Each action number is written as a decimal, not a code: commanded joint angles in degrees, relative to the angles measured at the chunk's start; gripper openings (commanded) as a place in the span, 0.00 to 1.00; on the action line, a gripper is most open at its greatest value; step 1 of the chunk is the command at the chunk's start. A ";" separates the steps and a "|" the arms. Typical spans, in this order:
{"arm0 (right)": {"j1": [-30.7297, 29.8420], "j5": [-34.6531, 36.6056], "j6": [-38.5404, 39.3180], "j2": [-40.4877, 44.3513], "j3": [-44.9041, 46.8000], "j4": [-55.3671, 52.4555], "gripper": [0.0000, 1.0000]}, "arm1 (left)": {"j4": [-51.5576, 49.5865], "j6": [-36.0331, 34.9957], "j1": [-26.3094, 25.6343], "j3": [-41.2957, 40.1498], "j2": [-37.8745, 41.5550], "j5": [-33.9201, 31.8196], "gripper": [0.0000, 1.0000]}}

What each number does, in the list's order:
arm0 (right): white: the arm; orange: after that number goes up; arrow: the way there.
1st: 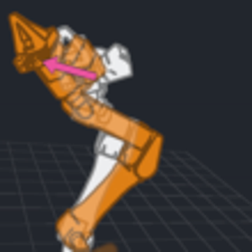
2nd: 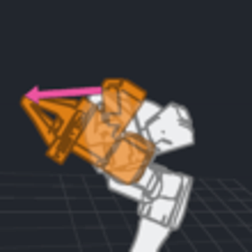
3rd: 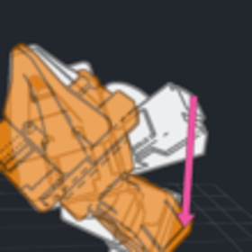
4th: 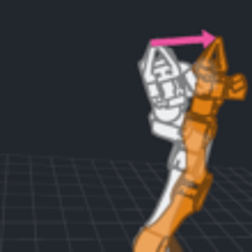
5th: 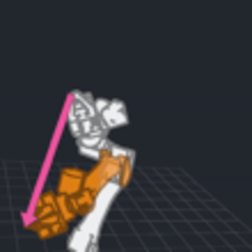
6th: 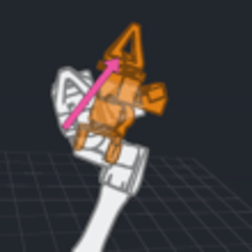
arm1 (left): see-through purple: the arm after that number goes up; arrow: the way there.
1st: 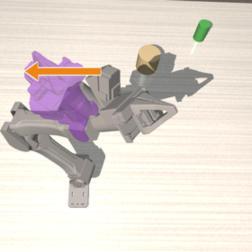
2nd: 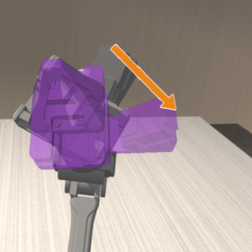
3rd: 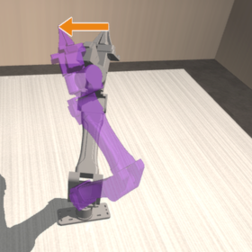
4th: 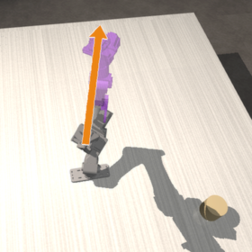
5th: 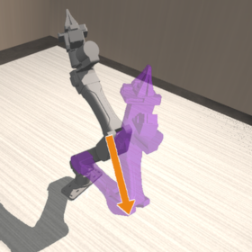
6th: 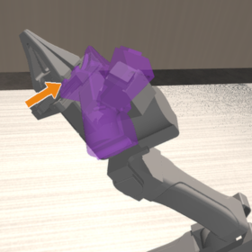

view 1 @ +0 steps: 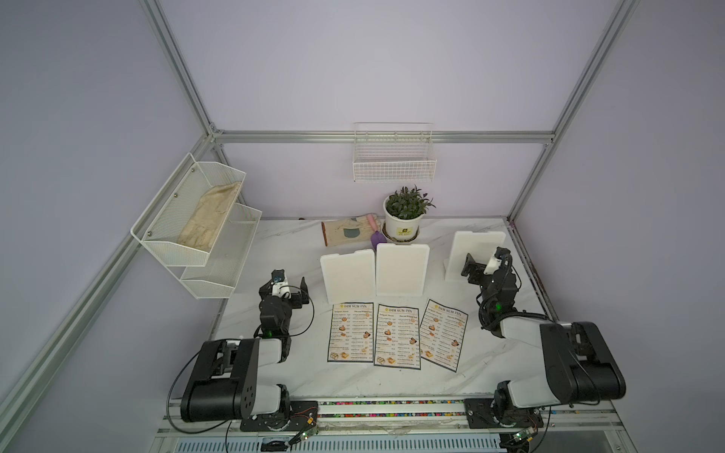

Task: Insert the menus into the narrow rack
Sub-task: Pick up the menu from the center of the board.

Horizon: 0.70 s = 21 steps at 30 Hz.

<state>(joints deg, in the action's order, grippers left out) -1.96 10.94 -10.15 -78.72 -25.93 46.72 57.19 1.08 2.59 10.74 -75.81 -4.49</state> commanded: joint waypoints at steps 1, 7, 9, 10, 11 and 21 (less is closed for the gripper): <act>-0.33 -1.93 -11.05 11.24 -0.26 -12.79 0.97 | 2.07 3.77 -0.22 -3.20 9.68 -4.04 1.00; -0.33 -27.89 -13.06 25.96 -3.73 -23.34 0.97 | -30.37 18.61 -0.12 4.12 34.19 -2.17 1.00; -0.33 -33.23 -15.51 27.72 -2.91 -21.20 0.97 | -35.65 21.94 -0.03 4.71 40.56 3.98 1.00; -0.33 -36.01 -16.68 28.46 -2.44 -20.27 0.97 | -33.32 21.49 -0.05 3.31 43.25 7.71 1.00; -0.33 -38.45 -17.14 28.76 -2.05 -19.08 0.97 | -31.15 21.84 -0.05 1.71 45.50 9.55 1.00; -0.18 -22.64 -32.98 29.76 3.00 -25.66 0.97 | -46.87 32.30 -0.02 -2.26 62.19 5.91 1.00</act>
<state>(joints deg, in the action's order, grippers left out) -2.15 -18.81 -38.30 -49.19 -20.60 28.36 19.03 29.04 2.57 8.14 -14.17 0.69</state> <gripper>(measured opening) 0.972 0.997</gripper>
